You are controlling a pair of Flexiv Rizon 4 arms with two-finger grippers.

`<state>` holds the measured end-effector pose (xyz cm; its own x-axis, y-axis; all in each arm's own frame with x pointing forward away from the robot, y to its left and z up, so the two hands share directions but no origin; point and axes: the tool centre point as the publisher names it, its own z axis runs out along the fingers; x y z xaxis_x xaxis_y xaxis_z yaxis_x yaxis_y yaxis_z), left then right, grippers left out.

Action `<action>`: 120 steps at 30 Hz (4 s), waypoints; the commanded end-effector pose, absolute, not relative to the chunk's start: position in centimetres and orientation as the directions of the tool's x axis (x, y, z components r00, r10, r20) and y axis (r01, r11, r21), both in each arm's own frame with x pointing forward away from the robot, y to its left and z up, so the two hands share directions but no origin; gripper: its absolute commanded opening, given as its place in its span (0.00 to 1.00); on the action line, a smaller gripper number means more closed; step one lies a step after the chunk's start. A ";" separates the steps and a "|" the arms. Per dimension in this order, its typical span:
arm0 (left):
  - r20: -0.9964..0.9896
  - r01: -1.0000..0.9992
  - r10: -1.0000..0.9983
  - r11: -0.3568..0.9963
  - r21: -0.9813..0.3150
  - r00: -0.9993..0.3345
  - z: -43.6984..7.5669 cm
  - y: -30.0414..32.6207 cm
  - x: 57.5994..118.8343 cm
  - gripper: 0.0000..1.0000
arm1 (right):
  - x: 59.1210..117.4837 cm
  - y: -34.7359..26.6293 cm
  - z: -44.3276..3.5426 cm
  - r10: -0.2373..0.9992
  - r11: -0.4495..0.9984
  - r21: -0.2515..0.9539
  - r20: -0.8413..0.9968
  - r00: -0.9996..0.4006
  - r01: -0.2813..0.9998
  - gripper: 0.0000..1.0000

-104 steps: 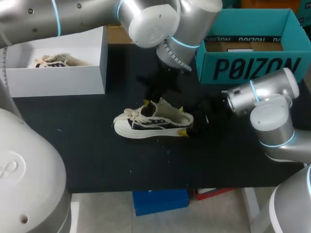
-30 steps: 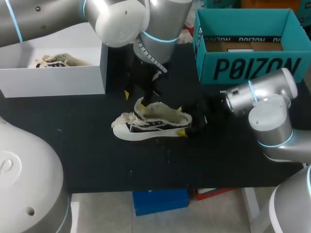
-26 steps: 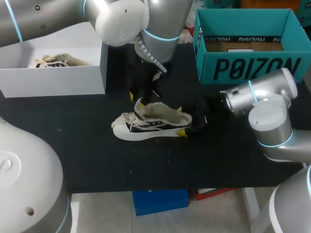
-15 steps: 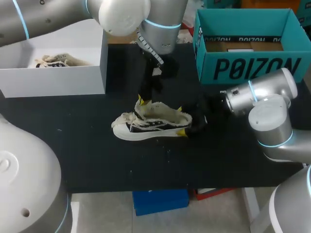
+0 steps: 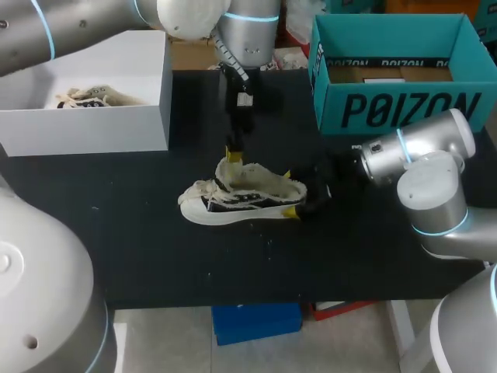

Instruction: Take the shoe out of the shoebox, open the shoe tongue, remove and reinsert the insole, then place the shoe into the shoebox

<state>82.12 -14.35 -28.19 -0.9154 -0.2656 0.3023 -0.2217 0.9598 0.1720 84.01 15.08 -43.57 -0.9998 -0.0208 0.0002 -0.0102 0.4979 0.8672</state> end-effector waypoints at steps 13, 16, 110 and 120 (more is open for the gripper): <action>0.285 -0.229 -0.221 0.973 0.005 -0.933 -27.8 -14.3 80.6 0.00 | 84.1 15.0 -44.2 -0.019 0.498 0.867 0.000 -1.000 -0.009 0.00; 0.285 -0.229 -0.221 0.973 0.005 -0.933 -27.8 -14.3 80.6 0.00 | 84.1 15.0 -44.2 -0.019 0.498 0.867 0.000 -1.000 -0.009 0.00; 0.387 -0.118 -0.107 0.993 -0.003 -0.916 -40.3 -19.0 80.2 0.00 | 84.1 15.0 -44.2 -0.019 0.498 0.867 0.000 -1.000 -0.009 0.00; 0.382 -0.128 -0.121 0.992 0.009 -0.916 -41.1 -19.2 79.7 0.00 | 84.1 15.0 -44.2 -0.019 0.498 0.867 0.000 -1.000 -0.009 0.00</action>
<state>79.97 -18.98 -40.65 -0.9152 -0.1192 0.3849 -0.1270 0.9919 0.0052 84.00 15.07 -43.58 -0.9998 -0.0211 0.0000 -0.0105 0.4980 0.8671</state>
